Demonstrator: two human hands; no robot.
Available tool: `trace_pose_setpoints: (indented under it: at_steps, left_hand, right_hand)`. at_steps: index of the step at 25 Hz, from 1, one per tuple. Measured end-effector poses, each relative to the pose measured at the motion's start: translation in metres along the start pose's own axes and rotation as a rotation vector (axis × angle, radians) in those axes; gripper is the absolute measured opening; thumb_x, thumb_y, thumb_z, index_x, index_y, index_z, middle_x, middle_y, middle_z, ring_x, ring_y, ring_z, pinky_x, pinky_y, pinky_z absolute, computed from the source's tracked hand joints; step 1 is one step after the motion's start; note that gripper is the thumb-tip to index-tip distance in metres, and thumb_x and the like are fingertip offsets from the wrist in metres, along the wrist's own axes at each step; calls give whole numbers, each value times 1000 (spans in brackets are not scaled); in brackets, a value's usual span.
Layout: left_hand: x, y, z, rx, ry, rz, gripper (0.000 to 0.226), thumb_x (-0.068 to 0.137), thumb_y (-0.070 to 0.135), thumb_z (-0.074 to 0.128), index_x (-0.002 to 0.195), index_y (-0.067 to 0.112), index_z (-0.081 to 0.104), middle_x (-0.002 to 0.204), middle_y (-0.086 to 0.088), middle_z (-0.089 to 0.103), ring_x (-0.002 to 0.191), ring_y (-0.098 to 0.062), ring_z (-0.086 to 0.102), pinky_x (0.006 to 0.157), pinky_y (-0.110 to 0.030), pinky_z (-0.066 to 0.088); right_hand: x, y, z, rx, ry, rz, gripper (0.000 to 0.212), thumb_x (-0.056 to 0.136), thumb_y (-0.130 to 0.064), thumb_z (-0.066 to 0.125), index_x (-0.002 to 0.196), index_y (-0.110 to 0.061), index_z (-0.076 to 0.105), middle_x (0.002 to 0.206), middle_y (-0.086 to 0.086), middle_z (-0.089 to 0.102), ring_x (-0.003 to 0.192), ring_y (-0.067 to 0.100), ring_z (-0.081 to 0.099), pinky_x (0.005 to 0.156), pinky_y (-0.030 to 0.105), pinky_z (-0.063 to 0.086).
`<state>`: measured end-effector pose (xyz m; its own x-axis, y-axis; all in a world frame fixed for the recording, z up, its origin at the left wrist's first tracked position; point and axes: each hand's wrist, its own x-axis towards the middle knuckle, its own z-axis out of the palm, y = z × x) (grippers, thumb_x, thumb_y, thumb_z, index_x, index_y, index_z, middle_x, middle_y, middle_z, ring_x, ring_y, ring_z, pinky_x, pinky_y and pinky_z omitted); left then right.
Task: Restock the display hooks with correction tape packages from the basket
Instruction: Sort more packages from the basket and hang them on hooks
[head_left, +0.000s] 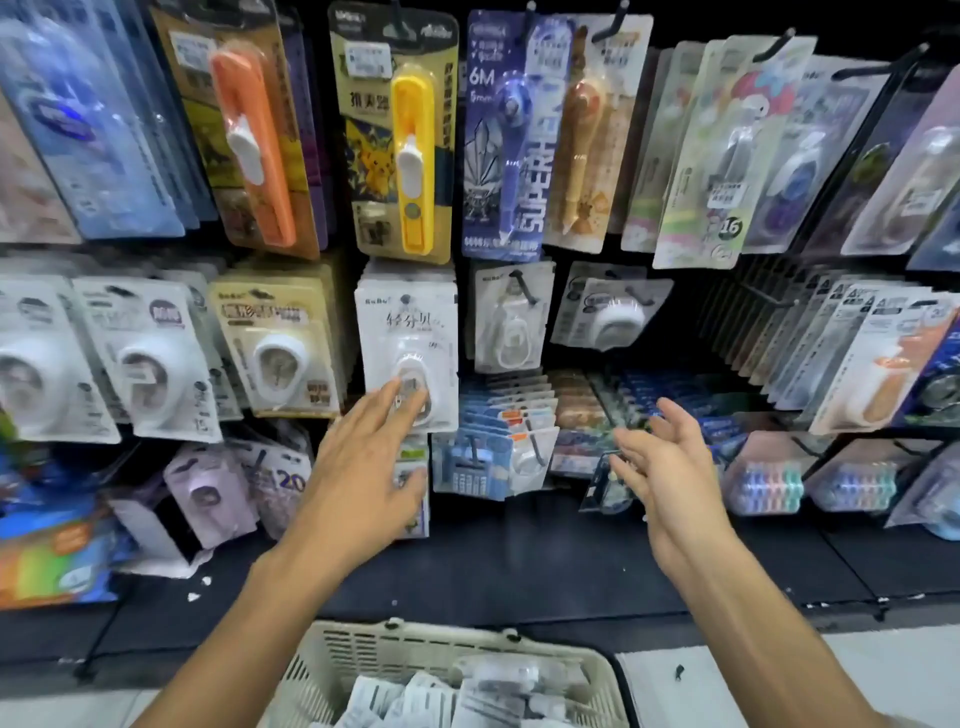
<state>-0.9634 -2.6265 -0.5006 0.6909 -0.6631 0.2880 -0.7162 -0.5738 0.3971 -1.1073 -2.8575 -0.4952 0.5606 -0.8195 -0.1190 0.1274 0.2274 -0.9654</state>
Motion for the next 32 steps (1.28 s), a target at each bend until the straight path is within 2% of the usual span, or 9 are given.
trace_pose_setpoints:
  at_steps: [3, 5, 9, 13, 17, 22, 24, 27, 32]
  left_hand:
    - [-16, -8, 13, -3, -106, -36, 75, 95, 30, 63, 160, 29, 26, 168, 2, 22, 154, -21, 21, 125, -37, 20]
    - [-37, -25, 30, 22, -389, -82, 70, 94, 30, 65, 157, 25, 34, 163, -1, 35, 149, -23, 33, 120, -35, 30]
    - [-113, -74, 89, 177, -993, -179, 57, 93, 31, 67, 146, 21, 48, 150, -3, 52, 134, -27, 51, 106, -32, 44]
    - [-193, -116, 144, 149, -1229, -360, 68, 95, 27, 64, 155, 25, 34, 160, -5, 37, 141, -26, 43, 111, -33, 41]
    - [-224, -136, 178, 90, -1108, -492, 75, 97, 25, 58, 161, 21, 19, 166, -8, 25, 150, -28, 32, 118, -36, 34]
    - [-212, -145, 206, -16, -838, -759, 85, 95, 40, 60, 162, 17, 13, 163, -12, 32, 147, -32, 35, 117, -44, 35]
    - [-209, -142, 215, -139, -765, -871, 83, 93, 40, 67, 159, 15, 24, 157, -13, 41, 140, -33, 45, 113, -43, 41]
    - [-203, -137, 227, -435, -646, -1024, 56, 84, 23, 82, 133, 13, 57, 132, -10, 67, 114, -26, 65, 104, -43, 51]
    - [-197, -126, 239, -711, -582, -1176, 54, 75, 0, 85, 123, 12, 61, 118, -4, 72, 109, -22, 67, 91, -28, 53]
  right_hand:
    - [-17, 41, 16, -238, -193, 152, 32, 96, -11, 64, 126, -22, 59, 120, -4, 65, 101, 20, 70, 79, 35, 60]
    - [-36, 82, 22, -544, -435, 228, 18, 96, -16, 64, 113, -22, 65, 112, 1, 71, 87, 20, 73, 75, 35, 60]
    - [-70, 183, -4, -1620, -1140, -6, 43, 94, -26, 62, 137, -27, 53, 129, 0, 64, 116, 25, 59, 86, 30, 45]
    - [-87, 233, -56, -1934, -1296, 93, 59, 89, -33, 68, 143, -22, 47, 140, 6, 56, 125, 27, 56, 96, 33, 50]
    - [-85, 259, -65, -1925, -1281, -46, 54, 94, -41, 60, 141, -18, 50, 146, 4, 53, 127, 28, 55, 99, 36, 48]
    - [-95, 292, -47, -1893, -1200, -138, 50, 99, -34, 49, 146, -21, 41, 144, 5, 52, 131, 28, 47, 106, 38, 37]
    - [-96, 298, -44, -1885, -1215, -141, 46, 98, -33, 49, 142, -20, 44, 137, 6, 58, 126, 28, 53, 103, 39, 38]
    - [-90, 301, -43, -1821, -1203, -92, 41, 97, -35, 51, 136, -20, 47, 128, 5, 64, 118, 26, 59, 100, 37, 40]
    - [-82, 298, -39, -1674, -1201, 103, 38, 92, -38, 62, 126, -22, 57, 118, 2, 66, 110, 23, 61, 87, 29, 45]
